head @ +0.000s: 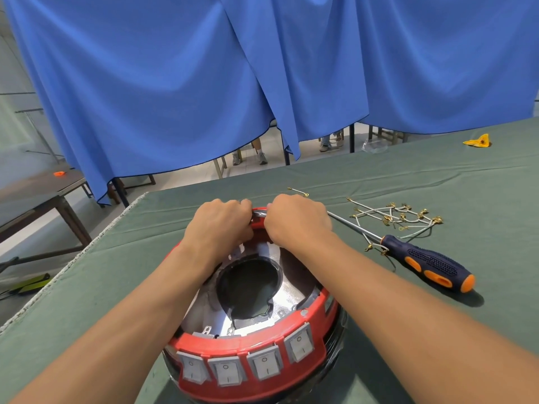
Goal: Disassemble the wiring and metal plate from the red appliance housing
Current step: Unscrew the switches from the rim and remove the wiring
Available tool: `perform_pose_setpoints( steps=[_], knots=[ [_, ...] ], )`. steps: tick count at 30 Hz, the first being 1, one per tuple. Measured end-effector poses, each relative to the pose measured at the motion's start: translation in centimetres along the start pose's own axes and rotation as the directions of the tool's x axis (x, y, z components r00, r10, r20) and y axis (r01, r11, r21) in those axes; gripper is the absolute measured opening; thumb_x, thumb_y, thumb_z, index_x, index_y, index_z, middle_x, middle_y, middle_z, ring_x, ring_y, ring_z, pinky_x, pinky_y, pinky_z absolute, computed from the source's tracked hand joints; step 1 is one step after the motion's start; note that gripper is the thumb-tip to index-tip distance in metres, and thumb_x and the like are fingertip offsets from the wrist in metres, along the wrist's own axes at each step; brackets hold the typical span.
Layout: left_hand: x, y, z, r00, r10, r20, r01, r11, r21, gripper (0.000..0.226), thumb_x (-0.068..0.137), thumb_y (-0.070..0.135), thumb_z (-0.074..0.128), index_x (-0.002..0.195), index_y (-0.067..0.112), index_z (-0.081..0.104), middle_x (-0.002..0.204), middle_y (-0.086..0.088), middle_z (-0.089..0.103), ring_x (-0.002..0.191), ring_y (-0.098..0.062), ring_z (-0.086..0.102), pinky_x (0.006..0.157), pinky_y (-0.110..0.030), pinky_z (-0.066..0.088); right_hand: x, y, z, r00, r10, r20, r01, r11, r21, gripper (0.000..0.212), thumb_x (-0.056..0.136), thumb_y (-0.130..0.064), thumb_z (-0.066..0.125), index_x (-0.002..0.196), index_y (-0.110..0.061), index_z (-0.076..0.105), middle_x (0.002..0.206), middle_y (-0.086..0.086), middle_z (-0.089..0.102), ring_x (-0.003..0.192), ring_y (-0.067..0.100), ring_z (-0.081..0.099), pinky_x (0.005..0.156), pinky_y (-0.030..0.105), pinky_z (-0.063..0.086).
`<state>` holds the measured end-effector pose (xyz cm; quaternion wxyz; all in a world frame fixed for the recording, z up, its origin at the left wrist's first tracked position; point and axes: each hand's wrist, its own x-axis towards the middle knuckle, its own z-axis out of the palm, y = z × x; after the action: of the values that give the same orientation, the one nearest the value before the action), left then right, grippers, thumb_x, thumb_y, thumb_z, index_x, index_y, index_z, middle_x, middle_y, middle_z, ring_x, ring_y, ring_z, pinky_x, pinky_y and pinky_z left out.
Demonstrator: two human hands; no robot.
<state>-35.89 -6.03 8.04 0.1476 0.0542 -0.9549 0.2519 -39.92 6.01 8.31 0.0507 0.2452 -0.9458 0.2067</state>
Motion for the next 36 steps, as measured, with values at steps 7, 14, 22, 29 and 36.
perform_pose_setpoints(
  steps=[7,14,22,29,36],
  knots=[
    [1.1,-0.9,0.9,0.999,0.038,0.019,-0.033,0.975,-0.220,0.030,0.085,0.037,0.054,0.084,0.019,0.031,0.086,-0.002,0.056,0.061,-0.021,0.040,0.054,-0.030,0.028,0.3,0.0,0.2,1.000,0.004,0.031,-0.004,1.000,-0.007,0.029,0.099,-0.027,0.038,0.111,-0.014,0.062,0.114,0.009,0.064,0.101,0.028,0.059,0.070,0.032,0.030],
    [0.8,-1.7,1.6,1.000,0.011,-0.021,-0.017,0.955,-0.295,0.032,0.080,0.041,0.059,0.086,0.018,0.037,0.083,-0.001,0.056,0.066,-0.026,0.047,0.057,-0.032,0.032,0.8,-0.2,0.6,1.000,-0.006,0.010,0.007,1.000,-0.024,0.028,0.099,-0.027,0.038,0.107,-0.015,0.062,0.112,0.010,0.064,0.097,0.029,0.059,0.069,0.033,0.030],
    [0.1,-2.1,0.7,0.870,-0.318,-0.376,0.037,0.803,-0.595,0.019,0.082,0.012,0.059,0.093,0.006,0.045,0.067,-0.012,0.053,0.056,-0.032,0.041,0.055,-0.034,0.032,0.7,0.3,0.4,0.998,0.032,0.062,-0.033,0.999,0.019,0.022,0.097,-0.026,0.041,0.102,-0.015,0.058,0.117,0.013,0.062,0.104,0.032,0.057,0.073,0.032,0.032],
    [-0.5,-1.2,0.3,0.894,-0.221,-0.391,-0.003,0.868,-0.497,0.028,0.091,0.024,0.058,0.115,0.011,0.056,0.109,-0.007,0.064,0.083,-0.031,0.063,0.064,-0.032,0.041,0.7,0.3,0.6,0.996,0.042,-0.081,-0.031,0.991,0.132,0.030,0.099,-0.031,0.035,0.100,-0.014,0.059,0.108,0.010,0.064,0.094,0.032,0.055,0.070,0.033,0.033],
    [-0.8,0.9,-0.5,0.950,-0.147,-0.274,-0.070,0.756,-0.650,0.028,0.094,0.017,0.050,0.121,0.014,0.044,0.114,-0.006,0.062,0.087,-0.031,0.062,0.069,-0.040,0.047,-0.2,0.4,0.0,0.978,-0.049,-0.201,0.143,0.861,0.488,0.027,0.074,-0.044,0.044,0.088,-0.032,0.063,0.083,-0.016,0.064,0.088,0.014,0.056,0.065,0.029,0.039]
  ],
)
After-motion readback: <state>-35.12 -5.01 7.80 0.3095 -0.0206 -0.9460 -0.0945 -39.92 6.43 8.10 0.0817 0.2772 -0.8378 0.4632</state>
